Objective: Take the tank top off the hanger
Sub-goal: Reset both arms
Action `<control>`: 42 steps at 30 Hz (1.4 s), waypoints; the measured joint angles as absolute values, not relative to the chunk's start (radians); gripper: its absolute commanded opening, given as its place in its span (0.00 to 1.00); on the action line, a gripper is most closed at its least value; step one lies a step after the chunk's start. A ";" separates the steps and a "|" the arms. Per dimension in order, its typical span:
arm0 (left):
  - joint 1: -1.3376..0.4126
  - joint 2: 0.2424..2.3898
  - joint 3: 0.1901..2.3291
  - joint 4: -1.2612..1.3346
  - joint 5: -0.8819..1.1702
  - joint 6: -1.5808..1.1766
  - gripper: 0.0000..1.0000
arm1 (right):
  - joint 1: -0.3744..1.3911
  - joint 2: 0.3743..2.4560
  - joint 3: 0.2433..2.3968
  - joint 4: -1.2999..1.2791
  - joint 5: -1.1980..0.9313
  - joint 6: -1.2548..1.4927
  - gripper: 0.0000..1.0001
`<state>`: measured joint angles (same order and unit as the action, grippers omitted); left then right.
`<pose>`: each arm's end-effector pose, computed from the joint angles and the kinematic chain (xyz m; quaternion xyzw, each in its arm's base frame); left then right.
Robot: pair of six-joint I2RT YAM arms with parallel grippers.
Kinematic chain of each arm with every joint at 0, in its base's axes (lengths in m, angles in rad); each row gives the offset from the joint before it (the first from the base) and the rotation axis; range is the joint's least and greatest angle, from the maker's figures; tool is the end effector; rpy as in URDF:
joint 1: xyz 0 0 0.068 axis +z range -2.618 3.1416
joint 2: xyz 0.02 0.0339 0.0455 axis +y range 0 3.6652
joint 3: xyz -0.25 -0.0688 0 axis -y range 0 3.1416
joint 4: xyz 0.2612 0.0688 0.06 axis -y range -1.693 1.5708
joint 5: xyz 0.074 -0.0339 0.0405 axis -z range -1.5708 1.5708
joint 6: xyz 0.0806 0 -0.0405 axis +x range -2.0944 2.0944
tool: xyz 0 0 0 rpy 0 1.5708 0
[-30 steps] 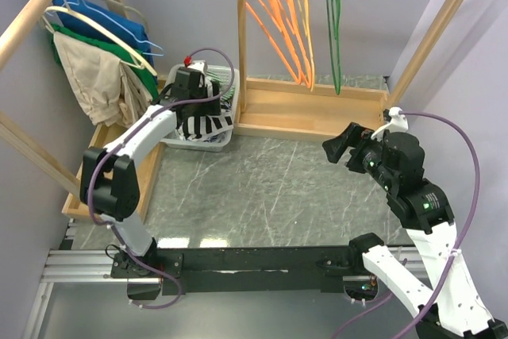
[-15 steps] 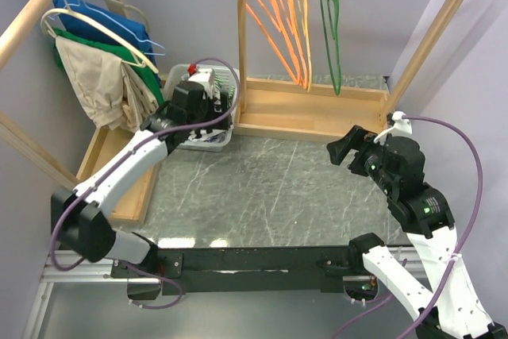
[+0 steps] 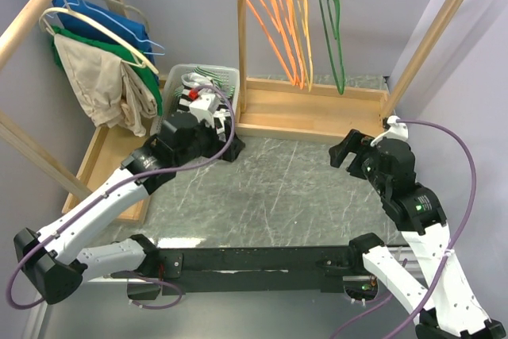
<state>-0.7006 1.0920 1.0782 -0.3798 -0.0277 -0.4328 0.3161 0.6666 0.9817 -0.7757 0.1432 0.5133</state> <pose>0.2381 -0.1979 0.3325 0.1034 0.8252 -0.2883 0.4745 0.1851 0.0484 0.3377 0.1210 0.8398 0.1562 0.5056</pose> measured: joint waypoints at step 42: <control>-0.941 1.015 0.967 -0.252 -0.067 -0.448 0.96 | 0.299 0.659 0.674 -0.405 0.452 0.331 1.00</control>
